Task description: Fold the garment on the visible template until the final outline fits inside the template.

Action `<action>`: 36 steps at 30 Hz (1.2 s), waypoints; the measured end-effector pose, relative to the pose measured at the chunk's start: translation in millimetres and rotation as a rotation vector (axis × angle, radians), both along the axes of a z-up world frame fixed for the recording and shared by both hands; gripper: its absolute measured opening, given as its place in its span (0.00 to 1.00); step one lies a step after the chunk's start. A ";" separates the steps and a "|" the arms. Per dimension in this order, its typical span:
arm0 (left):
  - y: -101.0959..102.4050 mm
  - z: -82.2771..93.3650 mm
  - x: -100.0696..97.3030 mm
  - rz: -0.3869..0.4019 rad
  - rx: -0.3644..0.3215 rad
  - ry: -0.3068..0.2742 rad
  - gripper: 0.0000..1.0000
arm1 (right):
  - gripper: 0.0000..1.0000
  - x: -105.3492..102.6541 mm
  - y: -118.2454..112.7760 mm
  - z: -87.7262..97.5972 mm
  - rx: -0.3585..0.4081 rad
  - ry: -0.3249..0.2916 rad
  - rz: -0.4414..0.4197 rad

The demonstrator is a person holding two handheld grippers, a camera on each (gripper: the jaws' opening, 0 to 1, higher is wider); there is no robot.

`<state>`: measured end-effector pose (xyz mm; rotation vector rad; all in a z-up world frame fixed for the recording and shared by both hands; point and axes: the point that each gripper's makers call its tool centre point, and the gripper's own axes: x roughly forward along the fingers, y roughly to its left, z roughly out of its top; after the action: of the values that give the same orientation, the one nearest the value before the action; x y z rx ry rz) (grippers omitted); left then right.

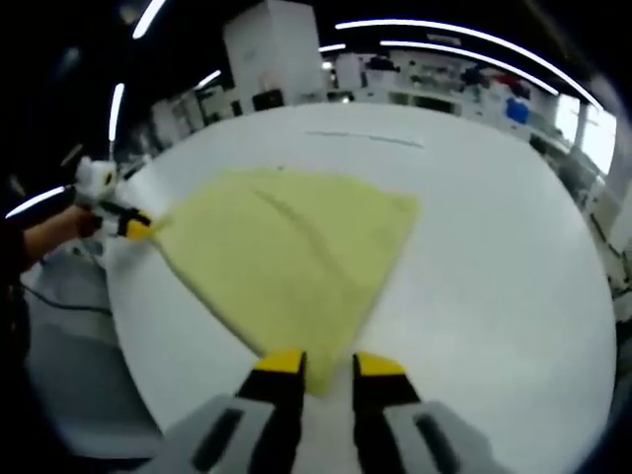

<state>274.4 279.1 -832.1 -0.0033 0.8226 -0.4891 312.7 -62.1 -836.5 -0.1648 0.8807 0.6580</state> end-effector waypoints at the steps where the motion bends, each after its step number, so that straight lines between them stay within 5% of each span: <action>1: -0.2 1.3 -0.7 0.001 -0.004 0.001 0.17 | 0.20 0.2 0.4 0.8 0.001 -0.001 -0.001; 12: -2.3 32.7 -3.0 -0.009 0.018 -0.070 0.52 | 0.61 3.1 19.5 38.5 0.072 -0.039 -0.006; 19: -5.8 47.3 -9.5 -0.008 0.011 -0.064 0.66 | 0.74 5.6 35.6 71.5 0.161 -0.057 0.002; 24: -2.2 63.6 -8.9 0.031 0.004 -0.095 0.80 | 0.82 4.1 40.0 89.0 0.151 -0.082 0.022; 36: 5.1 79.6 -14.7 0.082 -0.039 -0.117 0.99 | 0.99 -8.6 34.0 105.2 0.143 -0.085 0.010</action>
<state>259.8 284.3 -752.5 -0.0437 0.6952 -0.4236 304.1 -28.2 -731.3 -0.0683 0.7489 0.7158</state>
